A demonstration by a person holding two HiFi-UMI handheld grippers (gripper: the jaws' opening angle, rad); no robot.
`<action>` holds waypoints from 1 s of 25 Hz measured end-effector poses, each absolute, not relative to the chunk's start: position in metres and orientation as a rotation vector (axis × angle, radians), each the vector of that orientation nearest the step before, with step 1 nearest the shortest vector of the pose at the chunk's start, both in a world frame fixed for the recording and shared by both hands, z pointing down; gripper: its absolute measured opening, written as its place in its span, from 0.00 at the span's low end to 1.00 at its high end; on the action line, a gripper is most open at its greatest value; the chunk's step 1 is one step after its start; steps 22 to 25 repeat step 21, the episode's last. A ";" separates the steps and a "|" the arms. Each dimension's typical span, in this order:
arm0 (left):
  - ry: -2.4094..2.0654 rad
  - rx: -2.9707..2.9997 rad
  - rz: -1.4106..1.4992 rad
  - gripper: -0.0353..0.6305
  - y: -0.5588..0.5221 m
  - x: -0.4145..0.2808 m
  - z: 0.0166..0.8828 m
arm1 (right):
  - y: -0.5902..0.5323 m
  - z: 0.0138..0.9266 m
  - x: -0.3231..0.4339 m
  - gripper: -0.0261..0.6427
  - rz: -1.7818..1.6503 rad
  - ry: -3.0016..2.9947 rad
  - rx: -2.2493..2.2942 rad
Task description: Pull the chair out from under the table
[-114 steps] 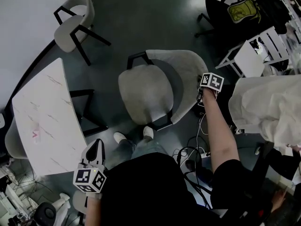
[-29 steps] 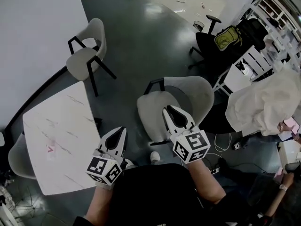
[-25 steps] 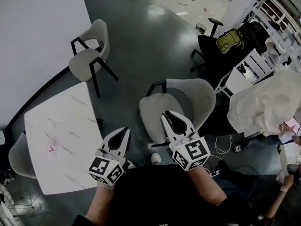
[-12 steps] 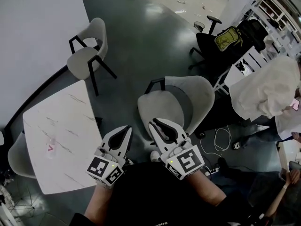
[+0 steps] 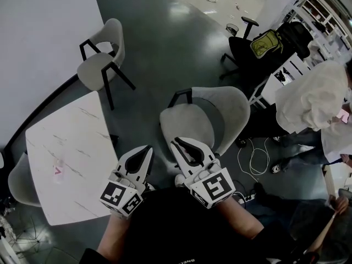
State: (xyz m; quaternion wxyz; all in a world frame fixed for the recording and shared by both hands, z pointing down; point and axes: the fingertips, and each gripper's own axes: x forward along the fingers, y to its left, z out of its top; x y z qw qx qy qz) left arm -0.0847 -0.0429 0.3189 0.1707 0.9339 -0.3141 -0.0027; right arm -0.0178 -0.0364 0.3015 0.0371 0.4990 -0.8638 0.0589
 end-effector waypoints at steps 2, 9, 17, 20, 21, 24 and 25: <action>-0.898 2.650 -0.006 0.06 -0.042 -0.085 0.319 | -0.036 0.301 -0.018 0.11 0.183 -2.656 1.529; -0.912 2.644 0.009 0.06 -0.043 -0.087 0.322 | -0.037 0.304 -0.018 0.11 0.196 -2.655 1.526; -0.918 2.636 0.028 0.06 -0.039 -0.086 0.326 | -0.033 0.308 -0.014 0.11 0.216 -2.647 1.535; -0.923 2.634 0.029 0.06 -0.038 -0.086 0.328 | -0.032 0.310 -0.014 0.11 0.216 -2.649 1.528; -0.926 2.634 0.030 0.06 -0.038 -0.086 0.329 | -0.031 0.311 -0.014 0.11 0.218 -2.651 1.527; -0.926 2.634 0.030 0.06 -0.038 -0.086 0.329 | -0.031 0.311 -0.014 0.11 0.218 -2.651 1.527; -0.926 2.634 0.030 0.06 -0.038 -0.086 0.329 | -0.031 0.311 -0.014 0.11 0.218 -2.651 1.527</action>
